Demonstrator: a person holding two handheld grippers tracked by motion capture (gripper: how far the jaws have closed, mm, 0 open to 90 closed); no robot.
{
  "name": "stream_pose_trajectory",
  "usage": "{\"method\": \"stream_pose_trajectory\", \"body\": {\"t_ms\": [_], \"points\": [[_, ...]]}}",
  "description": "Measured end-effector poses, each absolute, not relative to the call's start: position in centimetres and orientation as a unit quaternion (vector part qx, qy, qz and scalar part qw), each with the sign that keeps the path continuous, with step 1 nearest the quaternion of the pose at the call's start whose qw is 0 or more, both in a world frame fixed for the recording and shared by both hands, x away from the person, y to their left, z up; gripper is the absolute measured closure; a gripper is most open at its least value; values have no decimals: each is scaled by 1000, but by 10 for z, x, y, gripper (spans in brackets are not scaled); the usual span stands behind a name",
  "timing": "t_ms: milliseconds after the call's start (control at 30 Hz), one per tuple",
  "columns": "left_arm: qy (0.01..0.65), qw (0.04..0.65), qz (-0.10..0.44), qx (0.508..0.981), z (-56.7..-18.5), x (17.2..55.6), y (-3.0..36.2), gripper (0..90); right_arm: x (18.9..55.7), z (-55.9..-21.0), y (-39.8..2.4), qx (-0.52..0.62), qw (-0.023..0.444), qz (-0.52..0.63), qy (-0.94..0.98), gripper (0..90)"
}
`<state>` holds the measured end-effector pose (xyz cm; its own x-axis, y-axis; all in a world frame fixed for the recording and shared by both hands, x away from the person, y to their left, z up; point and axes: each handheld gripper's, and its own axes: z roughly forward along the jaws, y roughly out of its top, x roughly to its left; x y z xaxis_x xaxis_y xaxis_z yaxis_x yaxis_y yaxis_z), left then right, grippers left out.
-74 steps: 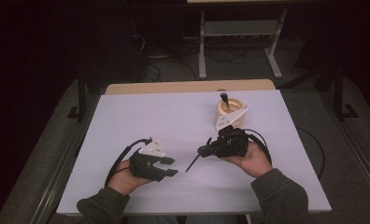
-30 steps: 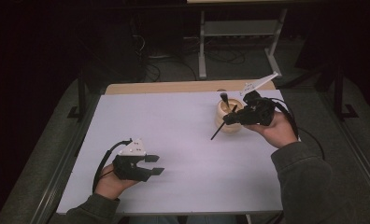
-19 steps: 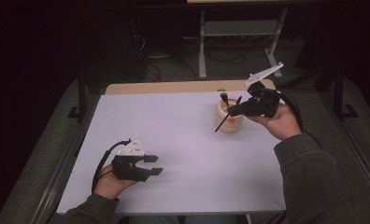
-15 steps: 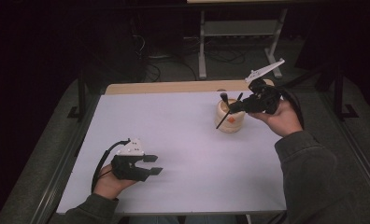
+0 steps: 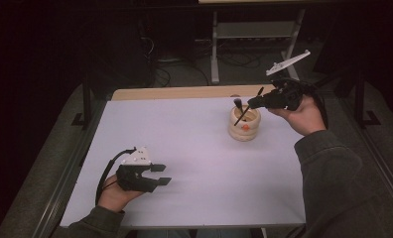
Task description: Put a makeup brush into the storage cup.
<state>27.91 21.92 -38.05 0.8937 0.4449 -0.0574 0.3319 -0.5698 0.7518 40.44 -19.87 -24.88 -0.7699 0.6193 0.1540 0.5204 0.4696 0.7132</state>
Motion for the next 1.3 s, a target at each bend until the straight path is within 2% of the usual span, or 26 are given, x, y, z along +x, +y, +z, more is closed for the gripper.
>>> {"method": "stream_pose_trajectory", "body": {"t_ms": [567, 1300], "points": [[222, 413, 71, 880, -378, 279, 223, 500, 421, -240, -215, 376, 81, 386, 839, 844], [224, 416, 75, 878, -375, 278, 226, 494, 442, -258, -214, 417, 90, 367, 827, 841]]}}
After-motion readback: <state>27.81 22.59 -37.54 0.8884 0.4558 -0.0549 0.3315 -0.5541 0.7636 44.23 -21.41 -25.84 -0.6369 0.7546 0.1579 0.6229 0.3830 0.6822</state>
